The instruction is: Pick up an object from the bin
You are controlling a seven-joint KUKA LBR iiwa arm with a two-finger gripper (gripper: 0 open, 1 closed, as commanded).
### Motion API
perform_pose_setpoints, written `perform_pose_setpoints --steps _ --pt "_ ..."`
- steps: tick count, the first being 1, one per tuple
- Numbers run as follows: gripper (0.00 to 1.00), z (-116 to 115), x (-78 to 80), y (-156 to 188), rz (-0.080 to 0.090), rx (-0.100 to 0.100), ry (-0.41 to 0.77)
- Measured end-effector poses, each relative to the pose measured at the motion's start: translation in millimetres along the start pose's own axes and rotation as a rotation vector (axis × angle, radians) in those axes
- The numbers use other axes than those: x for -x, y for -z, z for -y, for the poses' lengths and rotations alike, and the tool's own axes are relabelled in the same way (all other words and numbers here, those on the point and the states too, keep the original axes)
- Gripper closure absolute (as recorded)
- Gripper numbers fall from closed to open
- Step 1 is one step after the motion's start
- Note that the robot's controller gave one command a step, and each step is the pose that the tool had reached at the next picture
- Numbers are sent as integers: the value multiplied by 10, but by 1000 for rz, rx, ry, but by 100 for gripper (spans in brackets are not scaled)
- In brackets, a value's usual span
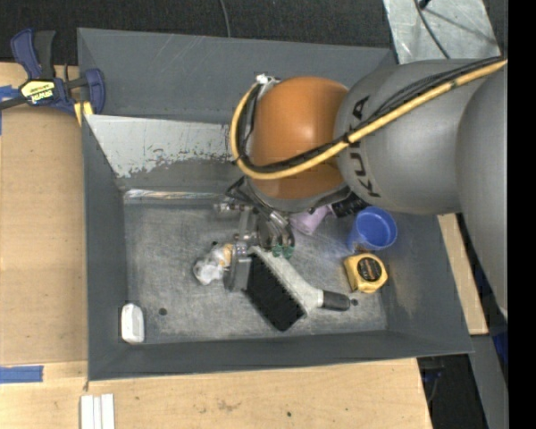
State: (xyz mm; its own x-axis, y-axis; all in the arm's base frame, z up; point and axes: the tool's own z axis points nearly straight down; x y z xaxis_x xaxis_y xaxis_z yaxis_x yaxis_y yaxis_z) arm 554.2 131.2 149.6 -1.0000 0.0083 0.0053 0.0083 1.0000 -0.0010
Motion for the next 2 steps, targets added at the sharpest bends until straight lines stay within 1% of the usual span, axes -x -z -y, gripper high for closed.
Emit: perform_pose_setpoints --steps 1,2 --pt "0 -9 166 -33 12 1 185" --pt "0 -16 334 -657 13 1 278"
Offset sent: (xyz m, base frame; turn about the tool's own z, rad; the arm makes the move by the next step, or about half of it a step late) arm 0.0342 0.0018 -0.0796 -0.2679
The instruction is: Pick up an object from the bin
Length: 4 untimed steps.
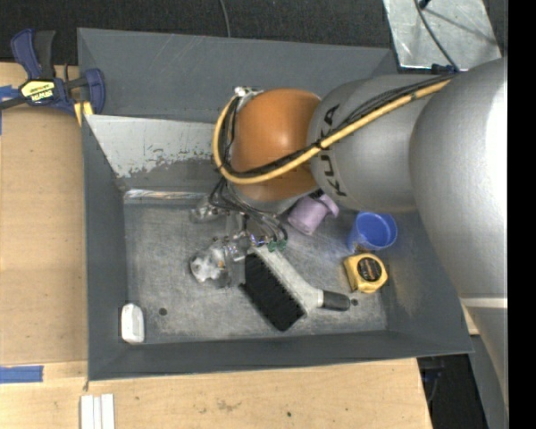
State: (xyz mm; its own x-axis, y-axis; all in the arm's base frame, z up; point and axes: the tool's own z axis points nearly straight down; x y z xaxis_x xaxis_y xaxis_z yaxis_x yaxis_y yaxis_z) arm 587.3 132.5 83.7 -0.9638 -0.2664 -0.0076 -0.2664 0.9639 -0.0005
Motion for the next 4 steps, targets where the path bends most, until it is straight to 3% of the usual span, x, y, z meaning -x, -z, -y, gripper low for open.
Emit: perform_pose_setpoints --steps 1,4 --pt "100 -7 66 -120 28 -1 136" --pt "100 -10 -4 129 -10 2 158"
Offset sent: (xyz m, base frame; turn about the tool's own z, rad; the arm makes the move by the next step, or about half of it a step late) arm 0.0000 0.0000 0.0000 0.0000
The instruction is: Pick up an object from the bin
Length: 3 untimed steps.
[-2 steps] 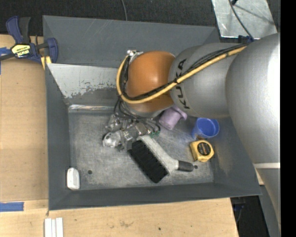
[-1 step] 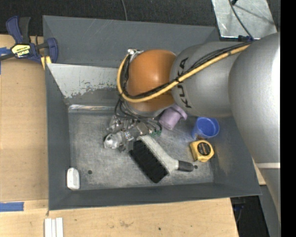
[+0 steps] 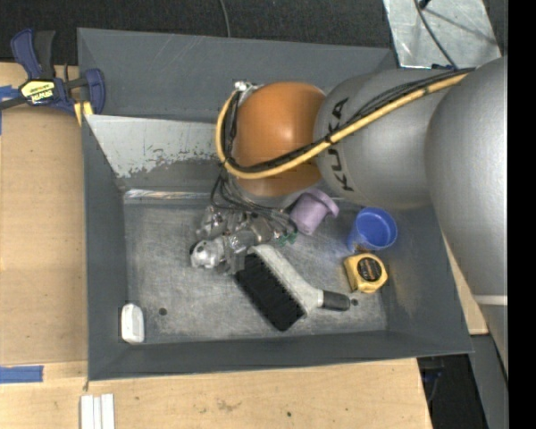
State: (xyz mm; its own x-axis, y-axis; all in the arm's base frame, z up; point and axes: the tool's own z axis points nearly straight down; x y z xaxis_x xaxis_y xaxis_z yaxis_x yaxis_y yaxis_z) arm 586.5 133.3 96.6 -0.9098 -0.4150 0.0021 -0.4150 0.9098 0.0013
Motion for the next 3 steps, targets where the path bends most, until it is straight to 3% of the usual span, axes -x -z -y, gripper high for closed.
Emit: perform_pose_setpoints --steps 3 --pt "100 0 4 604 1 0 1"
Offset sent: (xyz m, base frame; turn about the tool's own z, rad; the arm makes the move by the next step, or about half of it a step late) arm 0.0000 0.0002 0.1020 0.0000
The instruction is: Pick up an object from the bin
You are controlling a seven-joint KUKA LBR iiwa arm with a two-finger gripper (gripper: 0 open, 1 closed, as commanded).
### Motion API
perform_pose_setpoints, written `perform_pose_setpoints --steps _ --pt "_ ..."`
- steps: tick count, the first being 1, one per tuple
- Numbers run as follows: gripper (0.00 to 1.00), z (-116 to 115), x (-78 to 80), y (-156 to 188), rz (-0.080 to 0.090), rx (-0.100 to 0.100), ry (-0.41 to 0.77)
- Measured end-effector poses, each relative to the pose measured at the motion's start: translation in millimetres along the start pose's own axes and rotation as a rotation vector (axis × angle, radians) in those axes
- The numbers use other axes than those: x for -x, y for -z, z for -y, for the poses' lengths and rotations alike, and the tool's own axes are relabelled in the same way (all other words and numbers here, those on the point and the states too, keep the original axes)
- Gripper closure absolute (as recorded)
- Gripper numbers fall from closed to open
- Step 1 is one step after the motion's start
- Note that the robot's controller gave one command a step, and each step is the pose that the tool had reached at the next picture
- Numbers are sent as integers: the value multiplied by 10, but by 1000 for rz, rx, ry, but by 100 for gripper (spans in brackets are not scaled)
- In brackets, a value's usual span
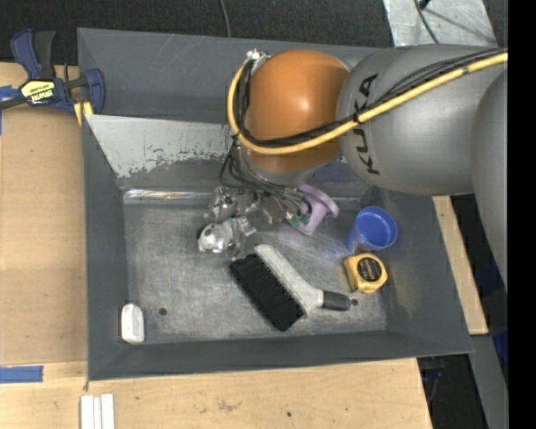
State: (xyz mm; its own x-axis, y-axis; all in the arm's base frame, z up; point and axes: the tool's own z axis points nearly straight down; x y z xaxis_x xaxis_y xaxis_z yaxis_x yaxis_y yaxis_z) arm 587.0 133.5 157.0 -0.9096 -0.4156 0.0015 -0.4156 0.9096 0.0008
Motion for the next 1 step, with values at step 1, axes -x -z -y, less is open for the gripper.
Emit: perform_pose_setpoints --steps 1 --pt "100 4 14 192 7 -2 0"
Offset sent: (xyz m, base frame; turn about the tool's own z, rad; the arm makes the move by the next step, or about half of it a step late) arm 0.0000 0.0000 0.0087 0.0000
